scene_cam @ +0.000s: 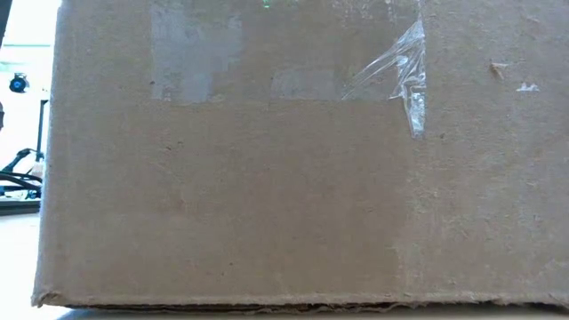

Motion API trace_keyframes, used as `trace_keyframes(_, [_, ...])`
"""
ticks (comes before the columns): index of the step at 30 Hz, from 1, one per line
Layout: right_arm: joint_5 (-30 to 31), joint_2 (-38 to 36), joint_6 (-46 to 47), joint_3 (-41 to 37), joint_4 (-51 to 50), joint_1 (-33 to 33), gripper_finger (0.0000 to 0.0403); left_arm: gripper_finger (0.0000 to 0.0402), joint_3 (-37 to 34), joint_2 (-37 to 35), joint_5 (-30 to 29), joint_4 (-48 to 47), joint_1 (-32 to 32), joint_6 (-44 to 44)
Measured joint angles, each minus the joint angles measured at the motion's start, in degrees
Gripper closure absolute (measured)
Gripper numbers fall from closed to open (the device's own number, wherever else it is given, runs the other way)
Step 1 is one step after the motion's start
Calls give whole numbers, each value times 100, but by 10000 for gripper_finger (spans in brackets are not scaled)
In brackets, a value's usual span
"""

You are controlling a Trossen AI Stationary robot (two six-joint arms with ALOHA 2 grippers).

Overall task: Unpack boxes
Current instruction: Open the cardboard box using the box cutter

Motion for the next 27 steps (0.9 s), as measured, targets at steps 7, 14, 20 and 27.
trace_keyframes(7, [13,2,-39,0,-8,0,393,361,0,-2,-13,-27,0,40])
trace_keyframes(14, [6,0,-21,0,-21,0,385,361,0,0,-2,-36,0,1])
trace_keyframes(20, [27,0,76,0,-17,0,386,361,0,0,-5,-36,0,16])
trace_keyframes(27, [24,0,100,0,-2,2,346,361,0,0,-7,-73,2,-2])
